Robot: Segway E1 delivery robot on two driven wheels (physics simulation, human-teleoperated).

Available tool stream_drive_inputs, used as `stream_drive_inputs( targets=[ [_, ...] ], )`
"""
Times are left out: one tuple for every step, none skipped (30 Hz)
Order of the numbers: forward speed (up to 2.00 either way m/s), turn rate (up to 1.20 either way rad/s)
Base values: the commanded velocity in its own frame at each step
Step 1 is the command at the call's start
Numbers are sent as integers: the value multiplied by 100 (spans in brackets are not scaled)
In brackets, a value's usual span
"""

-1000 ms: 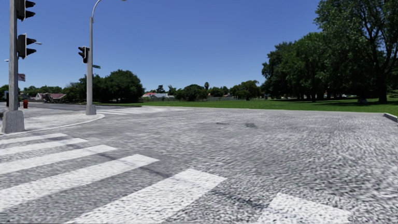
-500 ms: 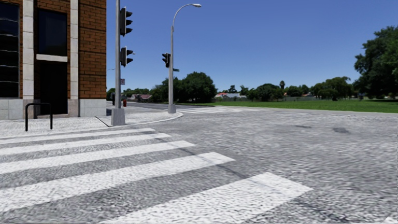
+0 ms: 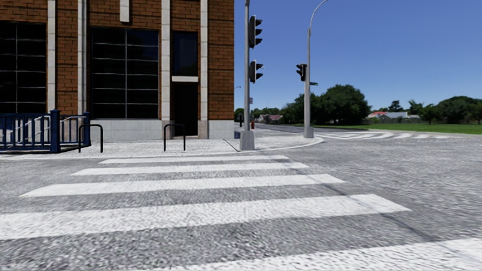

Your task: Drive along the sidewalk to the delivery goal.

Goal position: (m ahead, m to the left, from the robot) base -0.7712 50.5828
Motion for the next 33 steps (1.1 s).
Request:
stream_drive_inputs(
  targets=[
    [78, 0],
    [81, 0],
    [82, 0],
    [82, 0],
    [82, 0],
    [82, 0],
    [82, 0],
    [82, 0],
    [82, 0],
    [82, 0],
    [83, 0],
    [83, 0],
    [83, 0],
    [83, 0],
    [83, 0],
    [83, 0],
    [83, 0],
    [83, 0],
    [83, 0],
    [83, 0],
    [83, 0],
    [83, 0],
    [83, 0],
    [83, 0],
    [83, 0],
    [83, 0],
    [83, 0],
    [83, 0],
    [83, 0],
    [83, 0],
    [83, 0],
    [83, 0],
    [83, 0]
  ],
)
